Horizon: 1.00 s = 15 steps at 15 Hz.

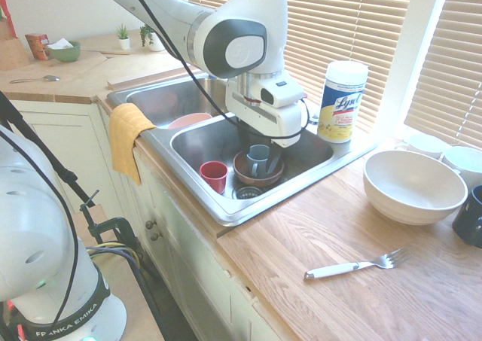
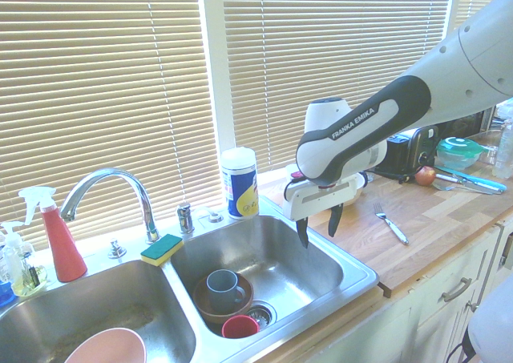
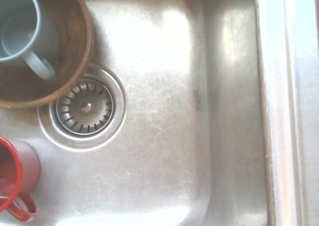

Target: Put the fork into the sink

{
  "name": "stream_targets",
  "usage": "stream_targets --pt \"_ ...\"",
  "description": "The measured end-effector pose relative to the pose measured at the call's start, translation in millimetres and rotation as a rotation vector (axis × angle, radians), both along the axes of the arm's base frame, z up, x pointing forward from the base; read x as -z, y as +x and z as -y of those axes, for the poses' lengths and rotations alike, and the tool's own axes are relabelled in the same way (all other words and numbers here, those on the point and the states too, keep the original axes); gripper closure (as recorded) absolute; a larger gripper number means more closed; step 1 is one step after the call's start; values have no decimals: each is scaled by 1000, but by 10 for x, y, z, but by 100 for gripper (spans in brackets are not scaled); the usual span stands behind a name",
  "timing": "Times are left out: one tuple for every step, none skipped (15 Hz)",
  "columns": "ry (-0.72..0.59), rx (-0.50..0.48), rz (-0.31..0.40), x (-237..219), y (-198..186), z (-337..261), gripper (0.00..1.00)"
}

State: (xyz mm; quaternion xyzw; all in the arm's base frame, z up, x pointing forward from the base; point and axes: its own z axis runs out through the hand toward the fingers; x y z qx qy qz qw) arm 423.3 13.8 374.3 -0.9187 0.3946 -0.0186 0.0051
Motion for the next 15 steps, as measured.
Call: stream_targets --pt "0 1 -1 6 1 0 0" --pt "0 3 1 1 5 3 0" --pt "1 11 9 -28 22 28 0" --pt "2 27 21 -107 62 100 0" --pt "3 51 32 -210 100 231 0" --pt "5 76 40 -316 117 429 0" --pt "5 95 43 -397 98 649 0" --pt "1 108 44 -445 51 860 0" --pt "-10 113 45 -470 0 1056 0" --pt "-25 116 41 -465 -71 1249 0" --pt "-36 118 29 -422 -158 1438 0" --pt "-39 120 15 -366 -250 1612 0" --pt "-37 124 0 -299 -342 1765 0" --pt "-37 128 -8 -227 -426 1898 0" --pt "-35 132 -10 -153 -485 1997 0"
